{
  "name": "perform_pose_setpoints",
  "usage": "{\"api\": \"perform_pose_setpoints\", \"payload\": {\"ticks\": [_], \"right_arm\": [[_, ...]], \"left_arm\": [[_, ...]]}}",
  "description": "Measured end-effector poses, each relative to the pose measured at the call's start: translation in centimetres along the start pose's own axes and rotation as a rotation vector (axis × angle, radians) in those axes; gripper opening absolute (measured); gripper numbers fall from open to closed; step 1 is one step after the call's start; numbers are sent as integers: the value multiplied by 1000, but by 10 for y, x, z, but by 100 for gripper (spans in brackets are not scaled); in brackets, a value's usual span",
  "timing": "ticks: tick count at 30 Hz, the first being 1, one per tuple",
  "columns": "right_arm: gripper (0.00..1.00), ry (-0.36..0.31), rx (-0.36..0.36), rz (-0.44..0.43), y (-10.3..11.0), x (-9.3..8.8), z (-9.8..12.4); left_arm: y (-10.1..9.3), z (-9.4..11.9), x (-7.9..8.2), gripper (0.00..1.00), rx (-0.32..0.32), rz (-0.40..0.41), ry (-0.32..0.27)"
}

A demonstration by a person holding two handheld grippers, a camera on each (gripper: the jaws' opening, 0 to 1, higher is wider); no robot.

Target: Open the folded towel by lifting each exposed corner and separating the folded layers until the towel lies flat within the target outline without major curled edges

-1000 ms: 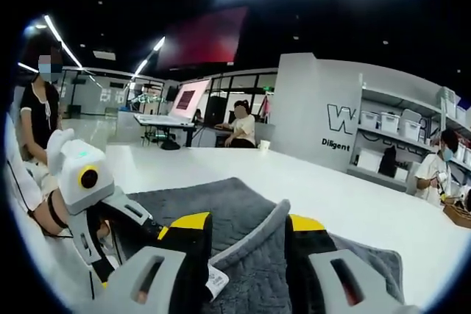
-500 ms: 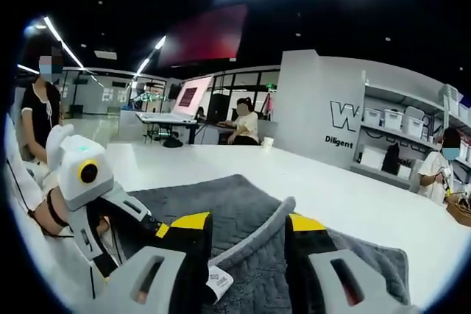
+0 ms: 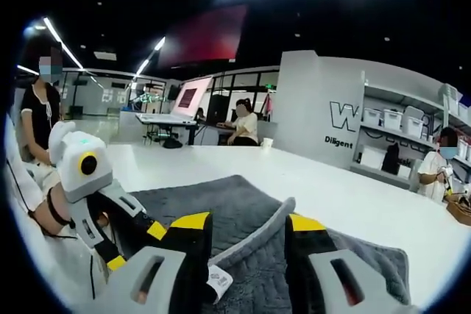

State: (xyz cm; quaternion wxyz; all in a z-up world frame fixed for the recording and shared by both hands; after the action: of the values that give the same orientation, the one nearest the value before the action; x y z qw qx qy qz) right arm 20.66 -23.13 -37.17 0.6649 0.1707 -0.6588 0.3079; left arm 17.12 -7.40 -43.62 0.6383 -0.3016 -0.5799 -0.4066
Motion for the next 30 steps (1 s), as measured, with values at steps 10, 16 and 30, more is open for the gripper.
{"api": "perform_pose_setpoints", "payload": {"ticks": [10,16,30], "right_arm": [[36,5,9,12,-1,5,-8],[36,24,10,0,-4,1,-15],[36,84,2,-24,-10,-14,-23]], "left_arm": [[0,0,-1,13,-24,-3,-5],[1,1,1,4,-24,-4,-13],[2,5,5,1,-6,17,-57]]}}
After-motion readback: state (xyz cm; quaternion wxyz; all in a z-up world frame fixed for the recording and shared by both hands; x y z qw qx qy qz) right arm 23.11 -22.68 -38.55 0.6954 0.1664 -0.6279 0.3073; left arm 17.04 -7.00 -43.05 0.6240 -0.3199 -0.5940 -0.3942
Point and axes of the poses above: the point that each gripper's makers call its tool centre point, and the gripper's own axes: z roughly backward along the fingers, y roughly to its left, x roughly out of its top, the point moved 9 cm from there along z, roughly backward along the fingers, and after that the axes turned 4 degrees about -y, right-handed, at the moved point
